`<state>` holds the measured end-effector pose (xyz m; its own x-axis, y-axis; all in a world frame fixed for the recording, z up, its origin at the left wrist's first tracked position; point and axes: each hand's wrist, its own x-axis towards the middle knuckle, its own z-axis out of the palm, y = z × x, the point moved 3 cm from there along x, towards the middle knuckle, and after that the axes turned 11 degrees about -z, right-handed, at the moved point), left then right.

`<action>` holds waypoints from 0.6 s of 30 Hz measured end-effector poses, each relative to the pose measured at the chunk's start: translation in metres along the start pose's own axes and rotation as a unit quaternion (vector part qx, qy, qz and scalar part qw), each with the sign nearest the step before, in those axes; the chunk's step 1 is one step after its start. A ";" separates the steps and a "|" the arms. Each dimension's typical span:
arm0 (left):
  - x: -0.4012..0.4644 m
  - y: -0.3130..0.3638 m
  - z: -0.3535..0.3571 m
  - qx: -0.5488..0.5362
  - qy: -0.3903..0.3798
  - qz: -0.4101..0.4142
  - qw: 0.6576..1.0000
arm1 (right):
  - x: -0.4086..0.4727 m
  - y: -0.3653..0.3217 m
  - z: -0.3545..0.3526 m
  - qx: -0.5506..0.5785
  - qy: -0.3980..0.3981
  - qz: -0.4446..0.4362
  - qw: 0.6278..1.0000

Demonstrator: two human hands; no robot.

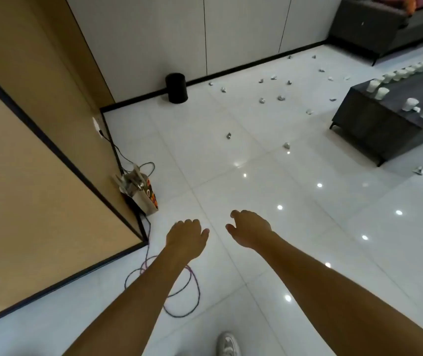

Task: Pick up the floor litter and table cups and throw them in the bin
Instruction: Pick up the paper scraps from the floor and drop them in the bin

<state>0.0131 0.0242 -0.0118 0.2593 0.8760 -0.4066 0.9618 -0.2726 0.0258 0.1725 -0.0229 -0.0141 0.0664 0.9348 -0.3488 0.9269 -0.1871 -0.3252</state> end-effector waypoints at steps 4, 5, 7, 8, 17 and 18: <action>0.012 0.015 0.009 0.004 -0.011 0.005 1.000 | 0.009 0.025 -0.002 0.000 -0.009 0.015 1.000; 0.016 0.019 0.010 0.009 -0.015 0.007 1.000 | 0.011 0.029 -0.002 0.004 -0.015 0.019 1.000; 0.027 0.024 0.011 0.013 -0.021 0.010 1.000 | 0.019 0.037 -0.003 0.010 -0.019 0.024 0.999; 0.033 0.027 0.010 0.014 -0.019 0.010 1.000 | 0.024 0.040 -0.005 0.010 -0.015 0.025 1.000; 0.132 0.043 -0.008 0.024 -0.031 0.039 0.998 | 0.121 0.064 -0.034 0.021 -0.024 0.041 0.999; 0.148 0.043 -0.013 0.021 -0.032 0.038 0.999 | 0.136 0.065 -0.040 0.021 -0.023 0.045 0.999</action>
<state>0.0937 0.1475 -0.0590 0.3241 0.8250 -0.4630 0.9346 -0.3551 0.0215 0.2569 0.1045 -0.0474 0.1302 0.8996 -0.4169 0.9018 -0.2822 -0.3273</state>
